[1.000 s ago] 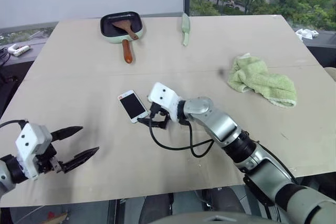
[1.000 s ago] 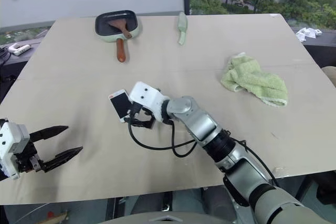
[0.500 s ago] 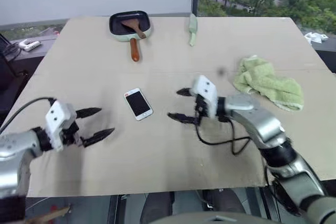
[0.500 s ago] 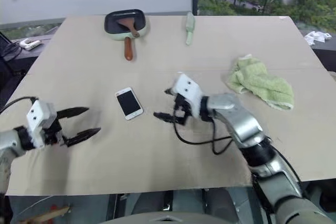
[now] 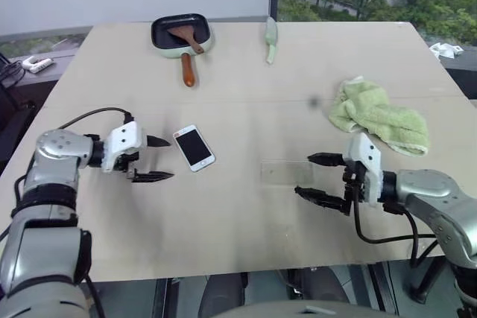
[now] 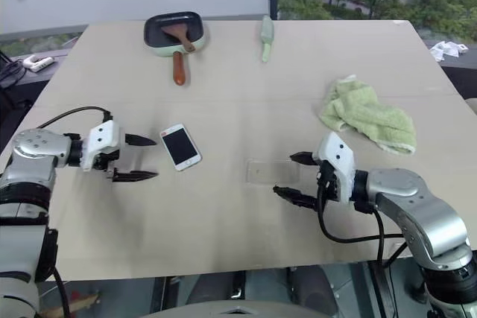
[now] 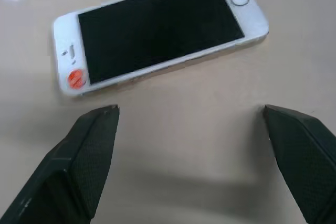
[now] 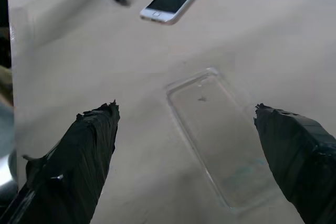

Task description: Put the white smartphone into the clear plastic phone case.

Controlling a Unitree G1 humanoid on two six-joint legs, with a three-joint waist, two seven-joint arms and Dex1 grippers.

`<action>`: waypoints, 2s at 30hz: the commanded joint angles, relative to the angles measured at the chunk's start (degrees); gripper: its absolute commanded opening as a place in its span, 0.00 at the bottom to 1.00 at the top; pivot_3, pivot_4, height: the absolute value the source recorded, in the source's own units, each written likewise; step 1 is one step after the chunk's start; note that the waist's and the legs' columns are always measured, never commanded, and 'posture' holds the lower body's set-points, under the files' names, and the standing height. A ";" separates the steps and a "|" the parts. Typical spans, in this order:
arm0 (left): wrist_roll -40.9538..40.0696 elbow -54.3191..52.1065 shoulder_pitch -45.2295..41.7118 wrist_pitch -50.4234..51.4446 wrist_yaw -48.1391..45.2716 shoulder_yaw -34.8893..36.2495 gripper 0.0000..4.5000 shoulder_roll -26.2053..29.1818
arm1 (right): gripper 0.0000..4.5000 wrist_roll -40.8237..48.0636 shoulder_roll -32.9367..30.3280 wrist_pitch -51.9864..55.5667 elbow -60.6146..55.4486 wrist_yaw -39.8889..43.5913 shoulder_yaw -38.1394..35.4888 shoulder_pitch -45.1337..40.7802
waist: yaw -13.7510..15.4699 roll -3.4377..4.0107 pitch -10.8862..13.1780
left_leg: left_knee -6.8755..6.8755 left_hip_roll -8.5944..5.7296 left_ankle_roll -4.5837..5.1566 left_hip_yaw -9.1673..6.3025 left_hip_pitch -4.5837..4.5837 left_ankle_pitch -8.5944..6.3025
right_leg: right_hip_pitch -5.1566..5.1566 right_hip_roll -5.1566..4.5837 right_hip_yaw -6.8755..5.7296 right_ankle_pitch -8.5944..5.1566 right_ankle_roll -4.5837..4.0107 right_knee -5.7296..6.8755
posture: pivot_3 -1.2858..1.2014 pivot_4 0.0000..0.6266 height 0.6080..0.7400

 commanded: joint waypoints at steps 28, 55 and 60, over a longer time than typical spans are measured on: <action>12.03 9.00 -13.53 -15.56 25.47 -5.83 1.00 -21.18 | 0.99 1.79 -0.23 -9.09 0.54 -4.67 0.60 -4.57 | 4.04 0.51 -0.24 | 0.79 -0.64 0.37 -1.01 -0.01 0.14 | 0.94 -0.24 -0.31 0.11 0.24 -0.07 | 0.52 0.24 1.00; 5.21 10.10 -11.79 7.47 9.27 -0.63 1.00 -12.49 | 0.99 -0.17 -0.65 -10.03 2.32 -4.91 2.82 -5.14 | 0.12 0.32 -0.06 | 0.48 -0.51 0.37 -1.41 -0.16 0.14 | 0.59 -0.11 -0.33 0.03 0.34 0.01 | 0.52 0.24 1.00; 12.46 12.64 -13.43 5.29 17.03 -5.70 1.00 -11.96 | 0.99 -0.44 -0.60 -9.90 1.76 -5.43 2.91 -4.72 | 0.32 0.34 -0.09 | 0.49 -0.52 0.37 -1.39 -0.13 0.14 | 0.62 -0.13 -0.31 0.03 0.34 0.01 | 0.52 0.24 1.00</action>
